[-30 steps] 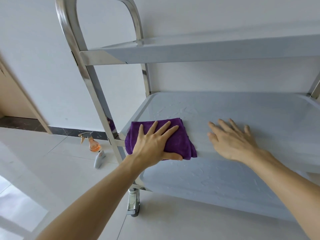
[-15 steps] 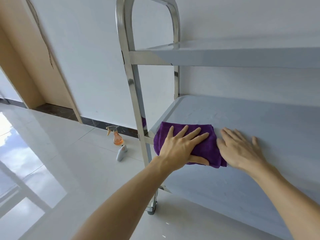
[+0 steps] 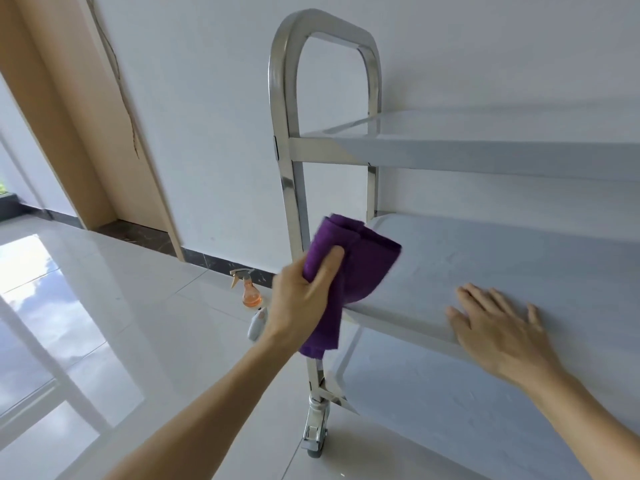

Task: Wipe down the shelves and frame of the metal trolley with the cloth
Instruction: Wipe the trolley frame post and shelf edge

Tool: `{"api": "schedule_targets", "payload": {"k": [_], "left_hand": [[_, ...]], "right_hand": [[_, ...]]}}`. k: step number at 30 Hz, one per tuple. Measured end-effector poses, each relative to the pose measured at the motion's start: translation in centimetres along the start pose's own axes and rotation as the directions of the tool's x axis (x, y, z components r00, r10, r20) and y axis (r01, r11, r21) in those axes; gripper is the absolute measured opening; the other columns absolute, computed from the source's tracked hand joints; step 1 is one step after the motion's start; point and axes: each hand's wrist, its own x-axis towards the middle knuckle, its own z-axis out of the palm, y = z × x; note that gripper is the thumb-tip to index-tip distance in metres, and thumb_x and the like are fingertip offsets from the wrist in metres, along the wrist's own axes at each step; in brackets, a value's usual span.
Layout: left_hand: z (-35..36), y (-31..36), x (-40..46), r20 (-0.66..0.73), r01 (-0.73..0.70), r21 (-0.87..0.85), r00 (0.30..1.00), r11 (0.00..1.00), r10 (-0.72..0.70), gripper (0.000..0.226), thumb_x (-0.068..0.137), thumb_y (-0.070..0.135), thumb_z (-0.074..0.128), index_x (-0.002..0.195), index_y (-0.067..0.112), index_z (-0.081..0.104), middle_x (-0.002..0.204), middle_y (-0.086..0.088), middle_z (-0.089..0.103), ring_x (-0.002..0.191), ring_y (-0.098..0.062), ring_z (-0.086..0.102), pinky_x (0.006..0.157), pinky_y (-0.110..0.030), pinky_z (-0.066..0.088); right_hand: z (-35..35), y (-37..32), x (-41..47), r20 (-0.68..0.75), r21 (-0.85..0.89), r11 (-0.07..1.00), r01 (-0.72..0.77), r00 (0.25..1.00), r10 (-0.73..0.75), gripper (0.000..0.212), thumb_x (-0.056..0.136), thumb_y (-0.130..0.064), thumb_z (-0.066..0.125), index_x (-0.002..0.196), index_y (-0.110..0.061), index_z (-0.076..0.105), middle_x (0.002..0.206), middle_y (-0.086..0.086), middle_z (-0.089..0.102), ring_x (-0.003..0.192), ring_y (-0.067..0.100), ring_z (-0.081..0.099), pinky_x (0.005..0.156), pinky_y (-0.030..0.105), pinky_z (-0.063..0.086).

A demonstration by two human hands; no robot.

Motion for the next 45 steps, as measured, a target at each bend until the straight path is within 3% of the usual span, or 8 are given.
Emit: {"api": "schedule_targets", "payload": {"k": [6, 10, 15, 23, 29, 32, 37, 45], "left_hand": [[-3.9, 3.4, 4.6, -0.21, -0.215, 0.233, 0.941, 0.948, 0.265, 0.027, 0.087, 0.058, 0.06, 0.082, 0.032, 0.06, 0.07, 0.015, 0.064, 0.064, -0.004, 0.056, 0.06, -0.028, 0.047], [-4.9, 4.3, 8.6, -0.305, -0.146, 0.46, 0.9, 0.876, 0.31, 0.034, 0.083, 0.069, 0.059, 0.089, 0.037, 0.05, 0.073, 0.025, 0.058, 0.068, 0.005, 0.053, 0.058, -0.025, 0.035], [-5.5, 3.8, 10.7, -0.272, -0.109, 0.578, 0.909, 0.809, 0.317, 0.048, 0.078, 0.076, 0.055, 0.094, 0.031, 0.045, 0.097, 0.011, 0.05, 0.086, -0.016, 0.048, 0.08, -0.036, 0.036], [-5.4, 3.8, 10.7, -0.2, 0.027, 0.397, 0.978, 0.917, 0.058, 0.053, 0.082, 0.076, 0.051, 0.103, 0.028, 0.048, 0.102, -0.001, 0.064, 0.088, -0.024, 0.064, 0.078, -0.047, 0.053], [-2.8, 3.4, 10.3, -0.161, -0.034, 0.113, 0.985, 0.993, 0.052, 0.025, 0.099, 0.054, 0.043, 0.096, 0.03, 0.047, 0.091, 0.009, 0.059, 0.073, 0.003, 0.057, 0.055, -0.013, 0.041], [-1.5, 3.4, 10.0, -0.15, -0.102, 0.022, 0.983, 0.995, 0.104, 0.025, 0.096, 0.049, 0.05, 0.114, 0.032, 0.043, 0.106, 0.014, 0.059, 0.094, -0.003, 0.059, 0.07, -0.015, 0.045], [0.5, 2.6, 9.6, -0.262, -0.144, 0.121, 0.95, 0.982, 0.171, 0.044, 0.082, 0.05, 0.066, 0.115, 0.054, 0.036, 0.114, 0.029, 0.058, 0.092, 0.002, 0.056, 0.075, -0.027, 0.044], [2.8, -7.3, 3.9, -0.302, 0.037, 0.131, 0.953, 0.991, 0.004, 0.048, 0.087, 0.043, 0.071, 0.122, 0.028, 0.042, 0.1, 0.046, 0.048, 0.084, 0.014, 0.053, 0.059, -0.001, 0.039]], "right_hand": [[0.2, 0.0, 0.1, 0.001, -0.011, 1.0, -0.021, 1.0, 0.021, 0.06, 0.1, -0.057, 0.017, 0.155, -0.036, 0.018, 0.165, -0.019, 0.009, 0.153, 0.011, 0.008, 0.119, 0.057, 0.012], [0.2, 0.1, 0.2, -0.01, -0.012, 1.0, -0.024, 1.0, 0.024, 0.061, 0.099, -0.059, 0.015, 0.156, -0.036, 0.015, 0.165, -0.019, 0.007, 0.153, 0.011, 0.006, 0.12, 0.055, 0.011], [0.5, 0.3, 0.2, -0.025, -0.011, 1.0, -0.024, 0.999, 0.023, 0.062, 0.098, -0.059, 0.014, 0.156, -0.036, 0.015, 0.165, -0.02, 0.007, 0.152, 0.01, 0.007, 0.119, 0.055, 0.013], [0.6, 0.2, 0.3, -0.044, -0.033, 0.999, -0.03, 0.999, 0.028, 0.063, 0.096, -0.059, 0.012, 0.155, -0.036, 0.016, 0.164, -0.02, 0.01, 0.152, 0.011, 0.01, 0.119, 0.054, 0.016], [0.7, 0.1, 0.3, -0.051, -0.039, 0.999, -0.036, 0.998, 0.034, 0.063, 0.096, -0.06, 0.015, 0.155, -0.036, 0.018, 0.164, -0.019, 0.011, 0.152, 0.011, 0.011, 0.118, 0.054, 0.017], [0.9, 0.1, 0.3, -0.048, -0.053, 0.998, -0.032, 0.998, 0.029, 0.063, 0.096, -0.059, 0.014, 0.155, -0.036, 0.016, 0.165, -0.019, 0.01, 0.152, 0.012, 0.01, 0.117, 0.054, 0.018], [1.0, 0.2, 0.4, -0.054, -0.064, 0.997, -0.031, 0.998, 0.028, 0.063, 0.096, -0.059, 0.014, 0.155, -0.036, 0.017, 0.164, -0.018, 0.01, 0.152, 0.012, 0.011, 0.117, 0.055, 0.019], [0.9, 0.2, 0.3, -0.068, -0.046, 0.999, -0.029, 0.997, 0.026, 0.06, 0.097, -0.058, 0.018, 0.153, -0.036, 0.022, 0.164, -0.019, 0.013, 0.151, 0.012, 0.012, 0.117, 0.056, 0.017]]}}
